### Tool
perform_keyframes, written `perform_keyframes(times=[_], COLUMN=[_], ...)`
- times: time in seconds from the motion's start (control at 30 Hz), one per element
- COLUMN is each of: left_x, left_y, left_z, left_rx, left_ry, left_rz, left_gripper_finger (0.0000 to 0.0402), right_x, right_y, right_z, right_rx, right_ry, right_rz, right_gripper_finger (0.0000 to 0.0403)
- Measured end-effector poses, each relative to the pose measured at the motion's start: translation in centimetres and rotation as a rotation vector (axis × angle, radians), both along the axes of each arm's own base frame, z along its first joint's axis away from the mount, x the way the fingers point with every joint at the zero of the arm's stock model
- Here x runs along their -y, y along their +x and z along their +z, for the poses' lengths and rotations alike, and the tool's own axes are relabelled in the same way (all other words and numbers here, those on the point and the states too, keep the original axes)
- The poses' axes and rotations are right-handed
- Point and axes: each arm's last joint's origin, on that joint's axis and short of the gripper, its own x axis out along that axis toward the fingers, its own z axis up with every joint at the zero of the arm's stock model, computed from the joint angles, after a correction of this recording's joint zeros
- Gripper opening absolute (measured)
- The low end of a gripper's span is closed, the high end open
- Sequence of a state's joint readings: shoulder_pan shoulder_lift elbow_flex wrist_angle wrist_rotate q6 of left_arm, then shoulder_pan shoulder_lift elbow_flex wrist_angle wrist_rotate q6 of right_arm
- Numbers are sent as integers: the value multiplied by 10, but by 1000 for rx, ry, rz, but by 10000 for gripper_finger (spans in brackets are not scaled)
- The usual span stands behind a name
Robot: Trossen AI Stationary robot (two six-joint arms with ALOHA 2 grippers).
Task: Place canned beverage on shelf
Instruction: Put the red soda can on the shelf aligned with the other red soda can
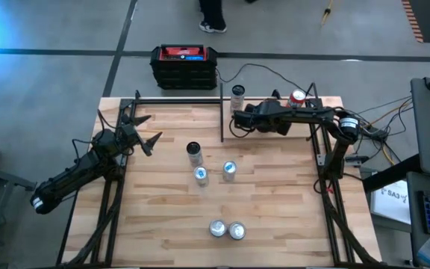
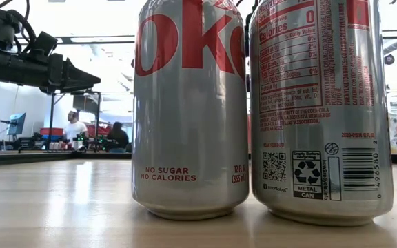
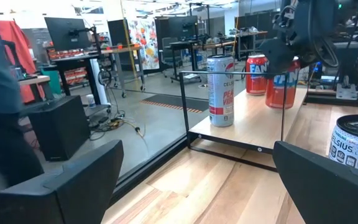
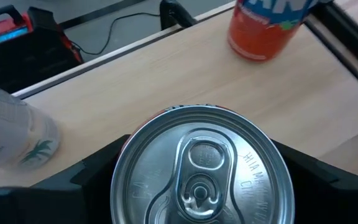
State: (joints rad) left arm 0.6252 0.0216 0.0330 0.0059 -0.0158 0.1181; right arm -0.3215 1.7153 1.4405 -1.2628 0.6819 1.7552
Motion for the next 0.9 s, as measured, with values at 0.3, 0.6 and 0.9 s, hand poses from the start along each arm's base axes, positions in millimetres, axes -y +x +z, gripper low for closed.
perform_keyframes(times=[0.3, 0.6, 0.9], left_x=[0, 0, 0], left_y=[0, 0, 0], left_z=[0, 0, 0], left_rx=[0, 0, 0], left_ry=[0, 0, 0], left_rz=[0, 0, 0], left_gripper_finger=[398, 398, 398], right_x=[4, 4, -6], right_y=[3, 5, 6], right_z=[-8, -10, -10], right_rx=[-2, -26, -71], right_ry=[2, 5, 0], right_rz=[62, 119, 165], right_gripper_finger=[300, 359, 381])
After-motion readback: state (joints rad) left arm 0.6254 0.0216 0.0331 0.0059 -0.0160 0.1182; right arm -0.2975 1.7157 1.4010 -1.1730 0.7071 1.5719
